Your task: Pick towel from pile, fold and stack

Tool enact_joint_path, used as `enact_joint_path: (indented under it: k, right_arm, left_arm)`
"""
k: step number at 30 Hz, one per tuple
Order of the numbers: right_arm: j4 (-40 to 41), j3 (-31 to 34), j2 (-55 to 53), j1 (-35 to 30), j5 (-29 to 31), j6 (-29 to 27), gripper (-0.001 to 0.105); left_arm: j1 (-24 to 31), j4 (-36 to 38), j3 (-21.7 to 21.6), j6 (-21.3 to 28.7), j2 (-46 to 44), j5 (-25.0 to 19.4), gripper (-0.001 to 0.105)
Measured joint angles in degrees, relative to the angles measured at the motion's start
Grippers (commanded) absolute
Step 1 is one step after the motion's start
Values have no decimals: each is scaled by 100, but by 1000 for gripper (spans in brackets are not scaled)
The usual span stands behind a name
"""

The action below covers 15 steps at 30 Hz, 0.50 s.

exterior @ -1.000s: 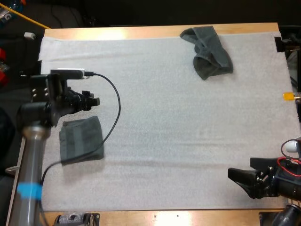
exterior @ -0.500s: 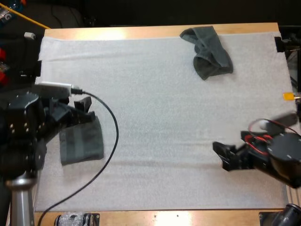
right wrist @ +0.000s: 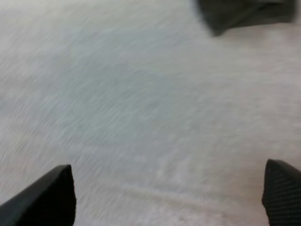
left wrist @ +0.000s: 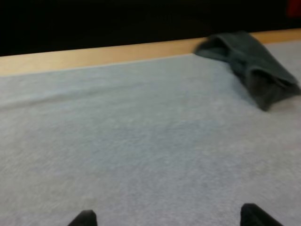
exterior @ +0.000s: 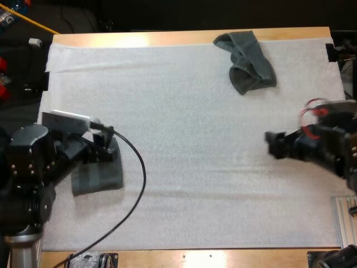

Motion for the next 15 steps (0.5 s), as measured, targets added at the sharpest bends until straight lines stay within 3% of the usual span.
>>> enact_joint_path:
  k: [5, 15]
  right_arm:
    - [93, 0, -44, -1100, -330, -186, 78]
    - [501, 0, -848, -2805, -467, -715, 78]
  left_arm:
    - [-312, 151, 0, 134, -54, -102, 59]
    - [-322, 216, 0, 192, -134, -275, 59]
